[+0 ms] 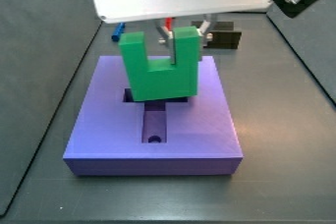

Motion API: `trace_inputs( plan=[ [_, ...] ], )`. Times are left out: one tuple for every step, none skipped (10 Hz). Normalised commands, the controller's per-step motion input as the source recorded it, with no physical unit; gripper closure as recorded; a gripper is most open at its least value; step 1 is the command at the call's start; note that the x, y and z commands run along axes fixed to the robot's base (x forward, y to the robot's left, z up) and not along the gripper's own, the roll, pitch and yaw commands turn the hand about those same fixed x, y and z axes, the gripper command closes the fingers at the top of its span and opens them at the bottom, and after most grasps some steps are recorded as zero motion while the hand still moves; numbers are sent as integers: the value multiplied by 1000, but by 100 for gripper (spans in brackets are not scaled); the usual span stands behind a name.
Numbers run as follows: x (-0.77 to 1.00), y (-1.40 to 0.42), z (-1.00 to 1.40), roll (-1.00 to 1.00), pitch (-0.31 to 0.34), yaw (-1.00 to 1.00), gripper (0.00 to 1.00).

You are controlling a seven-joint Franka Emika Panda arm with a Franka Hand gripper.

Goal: Pick up the green object. Move up. Place the green object on the fixture. Regrasp the green object. Move to above the board. Insert the green object.
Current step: Insert the green object.

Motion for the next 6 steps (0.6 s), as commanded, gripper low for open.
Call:
trace_inputs(
  plan=[
    [266,0,-43,149,127,-134,100],
    [0,0,-40,104,23,-74,100],
    [-211,0,-11,34,0,-20,100],
    [-311,0,-34,4,-43,-9,100],
    [-323,0,-31,0,-66,-9,100],
    [-291,0,-9,14,-26,-40,100]
  ],
)
